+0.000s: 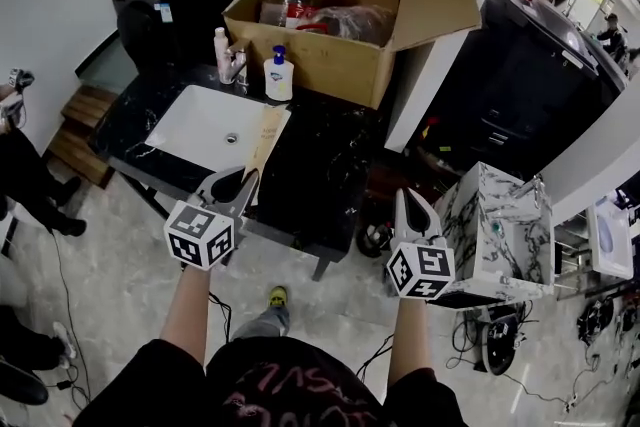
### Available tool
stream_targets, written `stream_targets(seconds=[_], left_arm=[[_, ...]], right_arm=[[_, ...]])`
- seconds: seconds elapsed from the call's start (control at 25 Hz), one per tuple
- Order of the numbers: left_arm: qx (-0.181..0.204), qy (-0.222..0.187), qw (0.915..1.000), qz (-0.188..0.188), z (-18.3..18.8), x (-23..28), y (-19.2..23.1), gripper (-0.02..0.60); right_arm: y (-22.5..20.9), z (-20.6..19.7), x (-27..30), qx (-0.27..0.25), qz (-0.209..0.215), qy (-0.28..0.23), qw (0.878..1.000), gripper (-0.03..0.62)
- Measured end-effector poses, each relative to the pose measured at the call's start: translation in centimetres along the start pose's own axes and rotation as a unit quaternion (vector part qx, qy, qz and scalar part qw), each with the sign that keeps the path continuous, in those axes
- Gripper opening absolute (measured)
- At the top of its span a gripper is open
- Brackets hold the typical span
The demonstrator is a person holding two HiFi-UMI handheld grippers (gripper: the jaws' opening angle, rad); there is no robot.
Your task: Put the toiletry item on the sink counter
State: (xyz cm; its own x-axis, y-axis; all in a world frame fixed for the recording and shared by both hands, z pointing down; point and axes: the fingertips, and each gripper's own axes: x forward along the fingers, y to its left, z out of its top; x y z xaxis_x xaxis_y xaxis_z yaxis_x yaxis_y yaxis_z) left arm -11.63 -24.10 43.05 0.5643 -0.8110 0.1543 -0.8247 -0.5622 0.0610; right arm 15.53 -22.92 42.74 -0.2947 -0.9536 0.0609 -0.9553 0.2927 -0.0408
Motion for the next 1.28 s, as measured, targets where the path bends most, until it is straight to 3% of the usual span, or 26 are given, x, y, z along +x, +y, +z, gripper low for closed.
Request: stream_targets(seconds=[0.68,1.28], left_arm=[[-0.028,0.021,0.9973,-0.064,0.9,11.6,8.9,0.037],[-0.04,0.032,0.9945,-0.092,0.3,14.4,8.6,0.037]], right_arm=[[-1.4,1.0,12.5,-0.019,-0.051,0.019,0.998,0.012],[-2.5,-0.1,14.0,-0.008,-0.074,0.029,0.997,0.012]])
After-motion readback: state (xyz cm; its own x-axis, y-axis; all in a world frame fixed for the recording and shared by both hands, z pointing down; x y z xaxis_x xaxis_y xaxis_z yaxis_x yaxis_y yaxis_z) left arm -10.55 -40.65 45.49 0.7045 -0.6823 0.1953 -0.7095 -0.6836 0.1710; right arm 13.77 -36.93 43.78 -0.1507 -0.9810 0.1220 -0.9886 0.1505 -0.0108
